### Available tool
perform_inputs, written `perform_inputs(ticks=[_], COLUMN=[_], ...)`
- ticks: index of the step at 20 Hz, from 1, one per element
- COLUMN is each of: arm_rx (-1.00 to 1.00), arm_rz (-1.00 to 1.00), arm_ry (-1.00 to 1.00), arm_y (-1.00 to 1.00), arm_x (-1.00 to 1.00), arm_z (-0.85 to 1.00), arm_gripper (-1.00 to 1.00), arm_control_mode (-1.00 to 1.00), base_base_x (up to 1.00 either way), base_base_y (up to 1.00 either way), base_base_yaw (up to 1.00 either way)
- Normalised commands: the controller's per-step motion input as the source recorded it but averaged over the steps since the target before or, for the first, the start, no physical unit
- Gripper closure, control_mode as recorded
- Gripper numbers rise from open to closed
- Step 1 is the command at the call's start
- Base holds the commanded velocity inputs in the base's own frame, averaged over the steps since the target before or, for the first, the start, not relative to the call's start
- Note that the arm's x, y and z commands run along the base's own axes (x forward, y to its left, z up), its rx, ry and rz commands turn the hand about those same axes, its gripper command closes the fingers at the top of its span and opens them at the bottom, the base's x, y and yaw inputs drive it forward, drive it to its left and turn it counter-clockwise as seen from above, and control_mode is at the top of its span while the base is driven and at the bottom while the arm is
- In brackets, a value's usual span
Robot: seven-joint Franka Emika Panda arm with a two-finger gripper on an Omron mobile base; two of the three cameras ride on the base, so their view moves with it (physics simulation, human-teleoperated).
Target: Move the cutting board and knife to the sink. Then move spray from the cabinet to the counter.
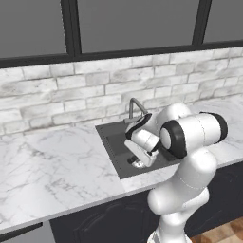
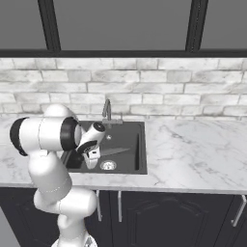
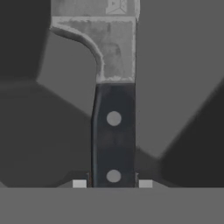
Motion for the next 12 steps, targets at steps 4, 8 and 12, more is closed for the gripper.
perform_inputs(ticks=[4,8,12], arm_rx=[0.0,-0.02,-0.06], arm_rz=[-0.01,0.0,0.0], arm_ry=[0.0,0.0,0.0], arm_y=[0.07,0.01,0.0], arm_x=[0.37,0.28,0.03], arm_z=[-0.42,-0.53,-0.1], arm_gripper=[1.0,1.0,1.0], arm_control_mode=[-1.0,-1.0,-1.0], base_base_x=[0.0,0.0,0.0], base_base_y=[0.0,0.0,0.0], base_base_yaw=[0.0,0.0,0.0])
